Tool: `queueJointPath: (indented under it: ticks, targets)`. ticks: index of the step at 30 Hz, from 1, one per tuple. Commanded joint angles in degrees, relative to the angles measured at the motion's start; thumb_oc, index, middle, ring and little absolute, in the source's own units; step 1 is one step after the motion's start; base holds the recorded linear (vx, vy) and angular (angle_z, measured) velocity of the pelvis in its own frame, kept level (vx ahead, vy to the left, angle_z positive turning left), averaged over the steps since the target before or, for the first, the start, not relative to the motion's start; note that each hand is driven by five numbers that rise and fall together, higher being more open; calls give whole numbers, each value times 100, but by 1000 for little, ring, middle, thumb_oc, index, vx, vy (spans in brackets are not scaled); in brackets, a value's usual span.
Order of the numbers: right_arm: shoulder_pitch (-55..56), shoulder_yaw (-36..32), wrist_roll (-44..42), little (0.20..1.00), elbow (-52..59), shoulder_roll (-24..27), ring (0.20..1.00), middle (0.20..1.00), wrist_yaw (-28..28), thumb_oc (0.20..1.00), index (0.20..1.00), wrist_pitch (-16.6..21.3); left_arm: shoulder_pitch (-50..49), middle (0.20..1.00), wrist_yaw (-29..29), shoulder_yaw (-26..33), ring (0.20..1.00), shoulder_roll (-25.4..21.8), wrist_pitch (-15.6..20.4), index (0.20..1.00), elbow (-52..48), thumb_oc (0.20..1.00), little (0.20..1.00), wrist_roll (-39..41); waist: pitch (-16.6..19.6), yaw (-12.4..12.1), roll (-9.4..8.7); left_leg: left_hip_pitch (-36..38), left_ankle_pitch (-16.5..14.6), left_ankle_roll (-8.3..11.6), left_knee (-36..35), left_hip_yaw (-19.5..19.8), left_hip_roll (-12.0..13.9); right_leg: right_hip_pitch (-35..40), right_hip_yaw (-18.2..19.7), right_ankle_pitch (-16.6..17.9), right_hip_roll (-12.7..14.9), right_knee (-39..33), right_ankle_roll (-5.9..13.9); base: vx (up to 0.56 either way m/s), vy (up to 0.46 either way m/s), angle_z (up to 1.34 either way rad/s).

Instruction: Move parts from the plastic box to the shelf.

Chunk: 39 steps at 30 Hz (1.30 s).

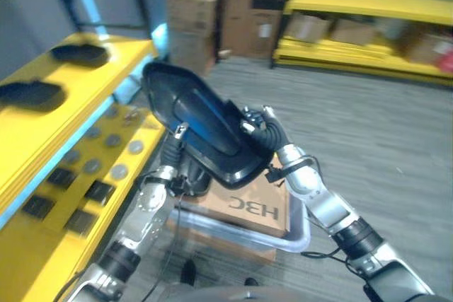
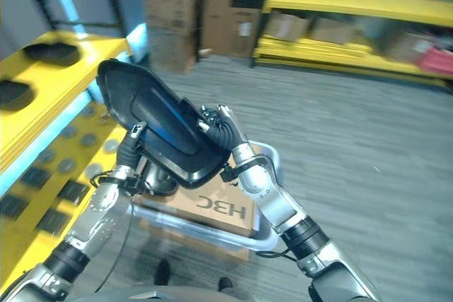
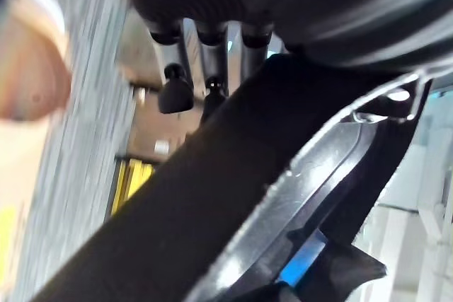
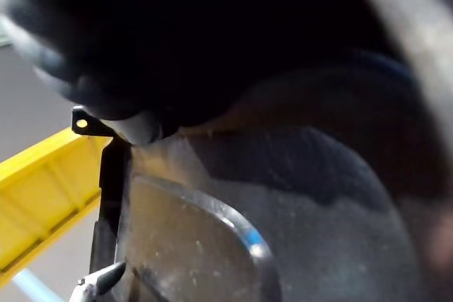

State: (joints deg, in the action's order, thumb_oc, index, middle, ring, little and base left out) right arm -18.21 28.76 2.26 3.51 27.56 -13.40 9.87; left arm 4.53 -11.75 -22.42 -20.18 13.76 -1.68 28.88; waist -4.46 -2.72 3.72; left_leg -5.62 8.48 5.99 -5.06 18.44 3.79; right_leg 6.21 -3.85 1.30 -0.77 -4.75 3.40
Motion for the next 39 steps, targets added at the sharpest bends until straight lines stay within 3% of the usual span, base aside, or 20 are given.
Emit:
queueJointPath:
  ticks: [1, 2, 3, 4, 5, 6, 7, 10, 15, 16, 18, 19, 20, 21, 23, 26, 28, 33, 35, 39]
  targets:
    - [-641, 519, -844, 200, 717, -471, 200, 200, 888, 200, 200, 1045, 802, 200, 25, 494, 200, -193, 634, 200, -396, 200, 200, -669, -286, 6, -422, -183, -458, 131, 425, -556, 199, 124, -340, -872, 558, 183, 23, 53, 45, 197]
    - [-685, 544, -861, 200, 623, -471, 200, 200, 928, 200, 200, 1038, 740, 200, 22, 580, 200, -199, 677, 200, -403, 200, 200, -752, -272, 28, -433, -218, -516, 136, 434, -1046, 278, 229, -545, -933, 614, 140, 31, 54, 45, 188]
    - [-693, 547, -861, 200, 616, -473, 200, 200, 927, 200, 200, 1043, 740, 200, 22, 584, 200, -200, 675, 200, -408, 200, 200, -754, -267, 36, -431, -237, -497, 131, 435, -1040, 272, 217, -551, -913, 617, 132, 37, 69, 69, 178]
    - [-751, 575, -872, 200, 523, -486, 200, 200, 944, 200, 200, 1012, 692, 200, 36, 629, 200, -202, 687, 200, -411, 200, 200, -751, -268, 40, -430, -284, -491, 91, 485, -1555, 376, 274, -704, -901, 669, 100, 52, 65, 120, 172]
    - [-746, 513, -892, 200, 501, -408, 200, 200, 1004, 200, 200, 1013, 567, 200, 164, 769, 200, -261, 712, 200, -492, 200, 200, -701, -221, 74, -400, -323, -471, 39, 493, -2674, 662, 391, -1101, -917, 769, 75, 109, 67, 118, 141]
    - [-747, 514, -893, 200, 500, -408, 200, 200, 1005, 200, 200, 1014, 563, 200, 168, 774, 200, -262, 708, 200, -499, 200, 200, -698, -211, 73, -396, -335, -450, 34, 482, -2678, 664, 375, -1098, -898, 767, 67, 110, 142, 176, 176]
    - [-602, 411, -935, 200, 565, -364, 200, 200, 1060, 200, 200, 973, 461, 200, 288, 840, 200, -388, 686, 200, -555, 200, 200, -724, -122, 44, -319, -242, -343, 44, 357, -3281, 794, 501, -1372, -896, 851, 10, 152, 179, 172, 135]
    - [-430, 263, -934, 200, 671, -338, 200, 200, 1118, 200, 200, 924, 446, 200, 332, 901, 200, -475, 668, 200, -587, 200, 200, -801, -14, -42, -223, -228, -205, 35, 215, -3276, 691, 630, -1720, -894, 1021, 9, 202, 185, 178, 96]
    - [-208, 118, -781, 200, 833, -347, 200, 200, 1118, 200, 200, 893, 624, 200, 312, 894, 200, -513, 707, 200, -755, 200, 200, -1077, 189, -118, -182, -123, -486, -291, 160, -2832, -85, 832, -2141, -477, 1868, 319, 487, 337, 350, 106]
    - [-206, 113, -780, 200, 827, -387, 200, 200, 1118, 200, 200, 890, 673, 200, 287, 894, 200, -540, 709, 200, -792, 200, 200, -1177, 232, -109, -228, 18, -643, -332, 105, -2730, -260, 870, -2066, -284, 2080, 538, 573, 268, 231, 63]
    - [-312, 108, -740, 200, 868, -448, 200, 200, 1104, 200, 200, 873, 865, 200, 147, 860, 200, -652, 713, 200, -951, 200, 200, -1509, 144, -59, -222, 185, -727, -706, 106, -2623, -743, 622, -1887, 882, 2669, 1440, 650, 281, 400, 64]
    - [-317, 107, -739, 200, 865, -449, 200, 200, 1103, 200, 200, 873, 872, 200, 143, 858, 200, -652, 714, 200, -948, 200, 200, -1513, 138, -65, -231, 186, -730, -718, 108, -2631, -758, 604, -1868, 875, 2692, 1470, 664, 141, 261, 65]
    - [-284, 68, -706, 200, 882, -442, 200, 200, 1094, 200, 200, 896, 942, 200, 80, 810, 200, -662, 713, 200, -907, 200, 200, -1619, 85, 33, -233, 218, -767, -802, 105, -2511, -845, 446, -1459, 1252, 2656, 1756, 678, 78, 110, 50]
    - [-259, 23, -658, 200, 932, -398, 200, 200, 1101, 200, 200, 911, 1068, 200, 118, 704, 200, -659, 732, 200, -862, 200, 200, -1690, 33, 169, -140, 266, -767, -865, 81, -2343, -835, 56, -780, 1089, 2332, 2093, 532, 188, 137, 42]
    - [-125, -151, -718, 200, 1080, -285, 200, 200, 1082, 200, 200, 976, 1406, 200, 216, 477, 200, -604, 723, 200, -665, 200, 200, -1682, -134, 353, 59, 454, -850, -833, 25, -1987, -698, -765, 593, -305, 1106, 1959, 363, 322, 46, 95]
    - [67, -289, -868, 200, 1165, -253, 200, 200, 1054, 200, 200, 1018, 1471, 200, 189, 371, 200, -552, 714, 200, -594, 200, 200, -1565, -237, 466, 66, 576, -890, -821, 20, -1772, -712, -994, 782, -428, 787, 1434, 319, 172, -83, 62]
    - [417, -567, -1007, 200, 1085, -189, 200, 200, 1055, 200, 200, 1018, 1626, 200, 184, 194, 200, -364, 705, 200, -400, 200, 200, -1526, -285, 689, -51, 725, -953, -802, 40, -1348, -806, -1177, 1467, -194, 305, 980, 379, 199, -179, 79]
    - [692, -734, -1033, 200, 1207, -160, 200, 200, 1110, 200, 200, 1028, 1442, 200, 282, 281, 200, -364, 625, 200, -393, 200, 200, -1445, -237, 663, -105, 778, -951, -755, 60, -1233, -782, -914, 1364, -197, 413, 881, 273, 53, -145, 96]
    - [894, -759, -1177, 1000, 1274, -54, 1000, 1000, 1288, 1000, 1000, 1006, 1165, 200, 325, 458, 200, -384, 567, 200, -397, 200, 200, -1377, -87, 689, -62, 845, -957, -709, 22, -1238, -675, -720, 1275, -130, 391, 563, 224, 132, -191, 17]
    - [953, -774, -1440, 1000, 1224, 93, 1000, 1000, 1474, 1000, 1000, 947, 1070, 200, 139, 681, 200, -480, 496, 200, -156, 200, 200, -1565, -20, 744, -26, 862, -940, -610, 6, -1278, -564, -466, 1211, -135, 353, 215, 160, 67, -103, -5]
